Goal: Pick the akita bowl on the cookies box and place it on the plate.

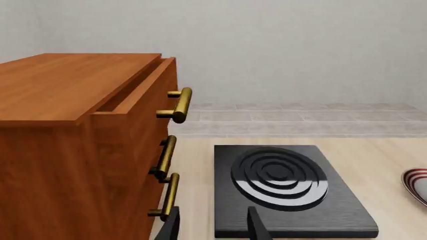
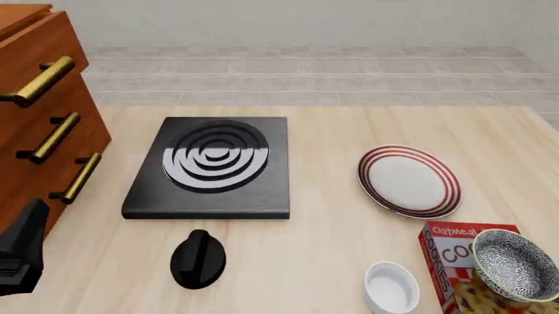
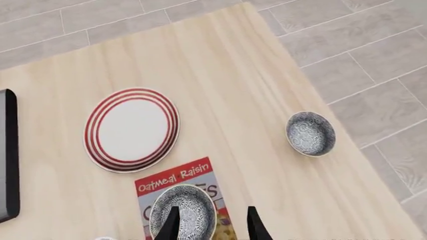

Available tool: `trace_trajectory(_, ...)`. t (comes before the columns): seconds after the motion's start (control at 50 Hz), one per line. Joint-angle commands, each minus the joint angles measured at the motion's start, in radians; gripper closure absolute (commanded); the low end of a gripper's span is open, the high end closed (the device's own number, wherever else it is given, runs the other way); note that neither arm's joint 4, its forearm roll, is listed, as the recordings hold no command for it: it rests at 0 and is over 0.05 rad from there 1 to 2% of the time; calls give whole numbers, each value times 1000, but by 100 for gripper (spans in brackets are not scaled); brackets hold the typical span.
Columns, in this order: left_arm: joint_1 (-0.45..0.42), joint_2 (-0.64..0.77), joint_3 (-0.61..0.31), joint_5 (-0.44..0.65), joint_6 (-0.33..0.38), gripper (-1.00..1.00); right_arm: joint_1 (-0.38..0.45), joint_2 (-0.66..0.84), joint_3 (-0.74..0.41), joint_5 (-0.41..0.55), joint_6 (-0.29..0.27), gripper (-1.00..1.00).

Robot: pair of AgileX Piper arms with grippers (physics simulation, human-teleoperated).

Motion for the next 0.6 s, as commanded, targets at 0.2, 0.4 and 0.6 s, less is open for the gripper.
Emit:
trace_trajectory(0.2, 0, 0, 0, 0, 0, -100, 3, -1, 72, -51, 10, -100)
trace_trajectory(0.4, 0, 0, 0, 0, 0, -100, 0, 8, 115, -89, 16, -100)
trace_trajectory(0.6, 0, 0, 0, 0, 0, -100, -2, 16, 149, -123, 21, -100)
